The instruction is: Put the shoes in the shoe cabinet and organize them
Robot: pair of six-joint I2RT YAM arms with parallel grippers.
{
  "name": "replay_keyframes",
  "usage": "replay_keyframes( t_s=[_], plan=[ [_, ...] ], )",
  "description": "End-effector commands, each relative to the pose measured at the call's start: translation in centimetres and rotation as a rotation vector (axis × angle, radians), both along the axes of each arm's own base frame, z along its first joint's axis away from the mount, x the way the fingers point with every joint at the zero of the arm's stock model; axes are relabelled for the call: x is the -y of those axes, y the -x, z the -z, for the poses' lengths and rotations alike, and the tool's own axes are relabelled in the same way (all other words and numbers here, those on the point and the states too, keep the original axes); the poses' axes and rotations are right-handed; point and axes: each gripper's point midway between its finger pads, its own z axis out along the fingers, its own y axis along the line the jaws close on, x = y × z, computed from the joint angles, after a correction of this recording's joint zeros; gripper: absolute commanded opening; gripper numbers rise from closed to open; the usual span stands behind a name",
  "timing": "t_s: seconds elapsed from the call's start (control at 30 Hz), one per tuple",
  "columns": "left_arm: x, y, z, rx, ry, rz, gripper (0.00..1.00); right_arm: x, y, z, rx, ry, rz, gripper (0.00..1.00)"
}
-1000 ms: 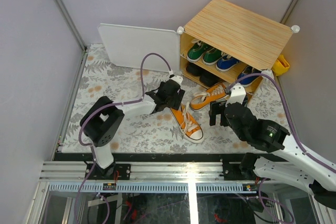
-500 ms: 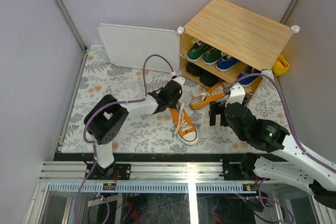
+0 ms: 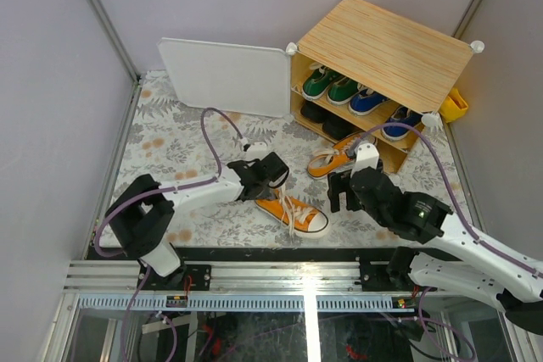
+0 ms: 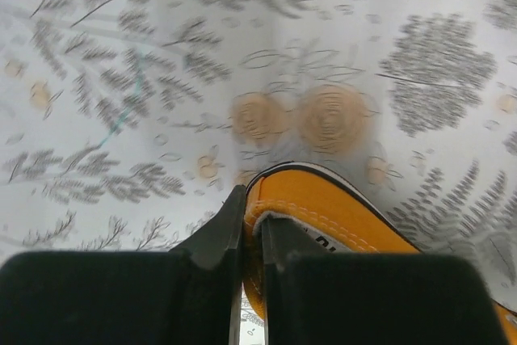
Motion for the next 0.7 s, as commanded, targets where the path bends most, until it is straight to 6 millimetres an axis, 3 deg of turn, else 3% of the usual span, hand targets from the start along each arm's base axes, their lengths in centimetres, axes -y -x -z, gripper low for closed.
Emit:
replay_keyframes(
  t_s=[0.0, 0.13, 0.3, 0.47, 0.57, 0.67],
  plan=[
    [-3.3, 0.7, 0.3, 0.0, -0.013, -0.385, 0.0, -2.5, 1.7, 2.1, -0.1, -0.082, -0.098, 0.91],
    [-4.2, 1.5, 1.7, -0.027, -0.004, -0.6, 0.0, -1.8, 2.1, 2.7, -0.107, -0.103, -0.075, 0.9],
    [-4.1, 1.8, 1.2, -0.08, -0.054, -0.849, 0.0, -0.8, 2.1, 2.1, -0.084, -0.107, -0.049, 0.9],
    [0.9, 1.1, 0.7, -0.192, 0.092, -0.82, 0.01, -0.4, 2.2, 3.0, -0.096, -0.088, -0.031, 0.9],
    [3.6, 0.1, -0.2, -0.189, 0.158, -0.752, 0.4, -0.5, 2.3, 3.2, -0.101, -0.095, -0.032, 0.9],
    [5.4, -0.6, -1.4, -0.176, 0.203, -0.668, 0.56, -0.2, 2.3, 3.3, -0.095, -0.088, -0.027, 0.9]
  ],
)
